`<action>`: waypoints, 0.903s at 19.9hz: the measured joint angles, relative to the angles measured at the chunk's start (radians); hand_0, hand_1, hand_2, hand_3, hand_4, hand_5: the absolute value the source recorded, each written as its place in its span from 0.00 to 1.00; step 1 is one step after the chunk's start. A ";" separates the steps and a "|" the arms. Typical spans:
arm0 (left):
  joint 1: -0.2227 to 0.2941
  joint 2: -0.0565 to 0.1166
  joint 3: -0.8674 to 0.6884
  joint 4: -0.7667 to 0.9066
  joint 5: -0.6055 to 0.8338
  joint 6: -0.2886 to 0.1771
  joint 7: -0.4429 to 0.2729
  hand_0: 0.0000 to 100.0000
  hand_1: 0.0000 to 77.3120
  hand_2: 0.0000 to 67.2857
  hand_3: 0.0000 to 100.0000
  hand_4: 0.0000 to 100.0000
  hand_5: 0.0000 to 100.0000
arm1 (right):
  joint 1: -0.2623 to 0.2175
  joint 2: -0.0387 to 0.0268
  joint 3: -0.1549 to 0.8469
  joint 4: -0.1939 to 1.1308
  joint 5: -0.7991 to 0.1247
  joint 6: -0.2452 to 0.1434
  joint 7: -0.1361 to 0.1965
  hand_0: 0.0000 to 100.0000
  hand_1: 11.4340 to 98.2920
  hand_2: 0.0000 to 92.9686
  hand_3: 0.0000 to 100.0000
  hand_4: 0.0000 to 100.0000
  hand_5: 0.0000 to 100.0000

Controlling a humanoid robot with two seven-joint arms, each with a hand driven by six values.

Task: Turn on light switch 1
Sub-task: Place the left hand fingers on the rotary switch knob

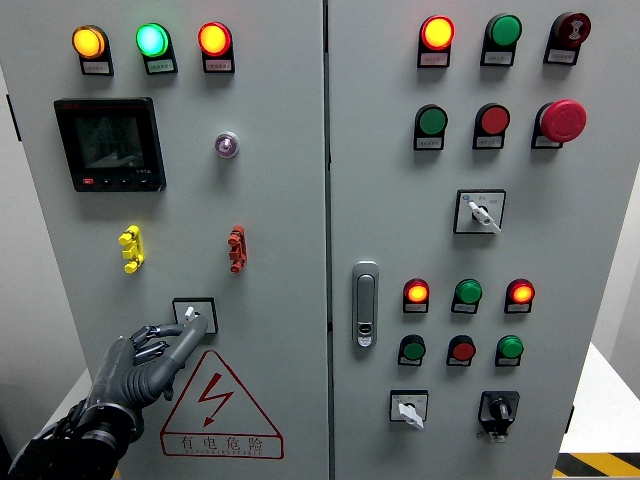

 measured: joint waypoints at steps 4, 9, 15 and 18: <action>-0.002 0.000 0.001 0.000 0.001 0.000 0.008 0.00 0.71 0.69 0.89 1.00 0.95 | 0.000 0.0000 0.000 0.000 0.000 0.000 0.000 0.00 0.10 0.00 0.20 0.19 0.10; -0.004 0.002 0.001 0.001 0.001 0.000 0.015 0.00 0.70 0.69 0.89 1.00 0.95 | 0.000 -0.0003 0.000 0.000 0.000 -0.001 0.000 0.00 0.10 0.00 0.20 0.19 0.10; -0.008 0.007 0.001 0.001 0.003 0.000 0.024 0.00 0.66 0.70 0.89 1.00 0.94 | 0.000 -0.0004 0.000 0.000 0.000 0.000 0.000 0.00 0.09 0.00 0.20 0.19 0.10; -0.010 0.008 0.001 0.002 0.003 0.000 0.024 0.00 0.65 0.70 0.89 1.00 0.94 | 0.000 -0.0006 0.000 0.000 0.000 0.000 0.000 0.00 0.09 0.00 0.20 0.19 0.10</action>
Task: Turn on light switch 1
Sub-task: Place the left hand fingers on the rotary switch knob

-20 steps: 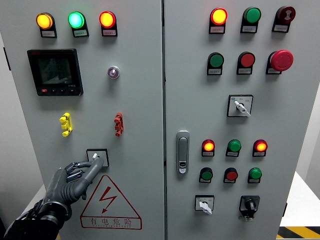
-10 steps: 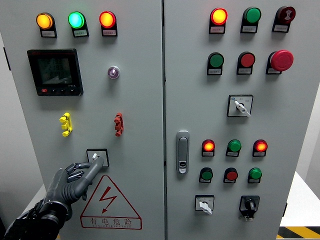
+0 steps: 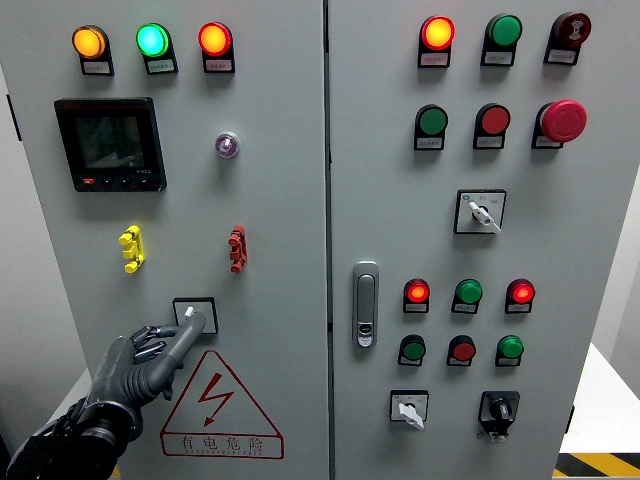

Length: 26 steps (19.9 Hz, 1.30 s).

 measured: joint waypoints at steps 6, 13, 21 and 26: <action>-0.007 0.011 0.000 0.002 0.000 0.000 0.014 0.00 0.64 0.70 0.89 1.00 0.93 | 0.000 0.0004 0.000 0.000 0.000 -0.001 0.000 0.00 0.10 0.00 0.20 0.19 0.10; -0.015 0.015 0.000 0.009 -0.001 -0.002 0.036 0.00 0.65 0.70 0.90 1.00 0.94 | 0.000 0.0006 0.000 0.000 0.000 -0.001 0.000 0.00 0.10 0.00 0.20 0.19 0.10; -0.028 0.018 0.001 0.012 -0.001 -0.003 0.038 0.00 0.65 0.71 0.90 1.00 0.95 | 0.000 0.0005 0.000 0.000 0.000 0.000 0.000 0.00 0.09 0.00 0.20 0.19 0.10; -0.028 0.020 0.002 0.015 -0.001 -0.004 0.039 0.00 0.68 0.71 0.90 1.00 0.96 | 0.000 0.0003 0.000 0.000 0.000 -0.001 0.000 0.00 0.10 0.00 0.20 0.19 0.10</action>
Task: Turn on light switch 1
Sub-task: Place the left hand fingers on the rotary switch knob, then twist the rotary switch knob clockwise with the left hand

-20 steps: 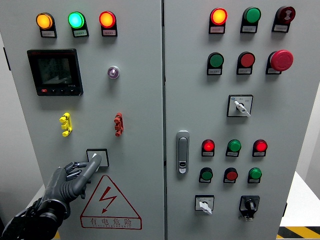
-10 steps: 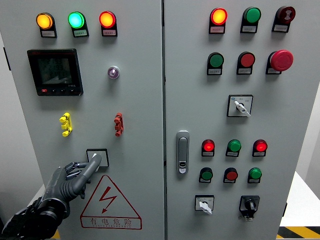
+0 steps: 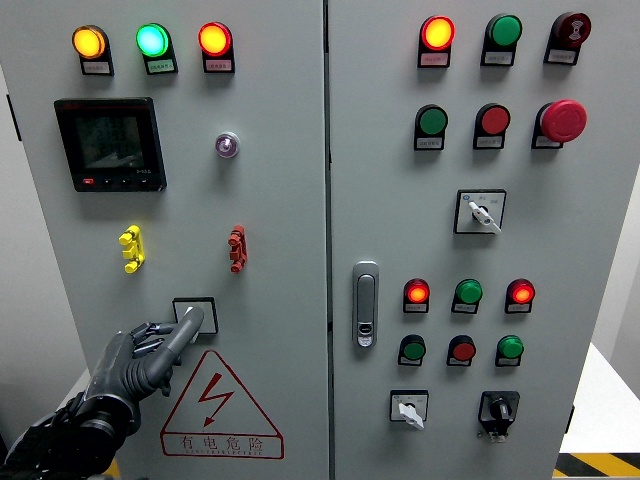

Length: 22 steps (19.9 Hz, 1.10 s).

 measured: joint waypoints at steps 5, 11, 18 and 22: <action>-0.002 0.002 0.001 0.003 0.000 -0.001 0.000 0.00 0.67 0.72 0.91 1.00 0.96 | 0.000 -0.0003 0.001 0.000 0.000 0.000 0.000 0.00 0.09 0.00 0.20 0.19 0.10; -0.009 0.002 0.010 0.010 0.000 -0.002 0.000 0.00 0.66 0.73 0.91 1.00 0.97 | 0.000 -0.0003 0.000 0.000 0.000 0.000 0.000 0.00 0.10 0.00 0.20 0.19 0.10; -0.015 0.002 0.017 0.017 0.000 -0.002 0.000 0.13 0.65 0.75 0.92 1.00 0.98 | 0.000 0.0002 0.000 0.000 0.000 0.001 0.000 0.00 0.10 0.00 0.20 0.19 0.10; -0.015 0.002 0.017 0.017 0.000 -0.001 0.000 0.19 0.63 0.75 0.92 1.00 0.98 | 0.000 -0.0001 0.000 0.000 0.000 0.000 0.000 0.00 0.10 0.00 0.20 0.19 0.10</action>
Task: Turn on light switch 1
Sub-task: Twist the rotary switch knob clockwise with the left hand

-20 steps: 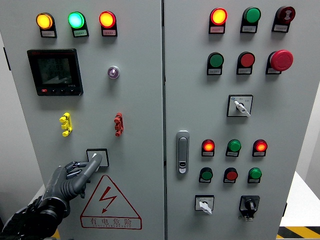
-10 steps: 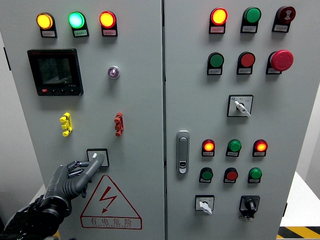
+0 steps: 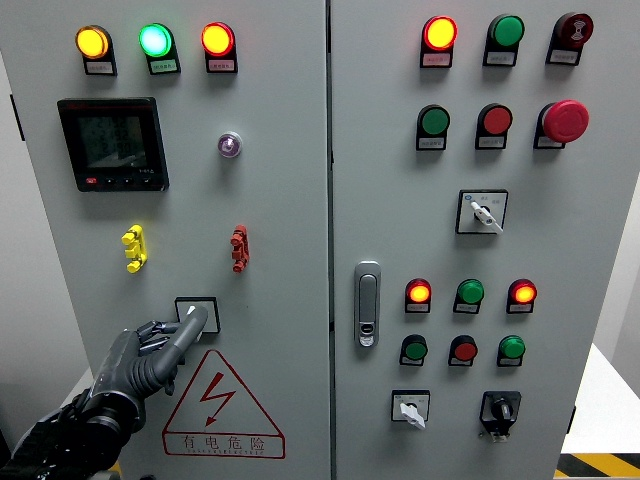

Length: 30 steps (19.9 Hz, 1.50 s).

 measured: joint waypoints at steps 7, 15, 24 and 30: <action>-0.003 0.000 0.001 0.004 0.000 0.000 0.000 0.24 0.62 0.76 0.92 1.00 0.98 | 0.000 0.0004 0.000 0.000 0.000 0.000 0.000 0.00 0.09 0.00 0.20 0.19 0.10; -0.013 0.004 0.002 0.006 0.000 -0.001 0.015 0.26 0.61 0.76 0.92 1.00 0.98 | 0.000 0.0004 0.000 0.000 0.000 -0.001 0.000 0.00 0.09 0.00 0.20 0.19 0.10; -0.015 0.005 0.002 0.006 0.000 -0.001 0.015 0.34 0.64 0.77 0.93 1.00 1.00 | 0.000 0.0001 0.000 0.000 0.000 0.000 0.000 0.00 0.09 0.00 0.20 0.19 0.10; -0.015 0.006 0.002 0.006 0.000 -0.001 0.015 0.43 0.64 0.77 0.93 1.00 1.00 | 0.000 0.0005 0.000 0.000 0.000 0.000 0.000 0.00 0.10 0.00 0.20 0.19 0.10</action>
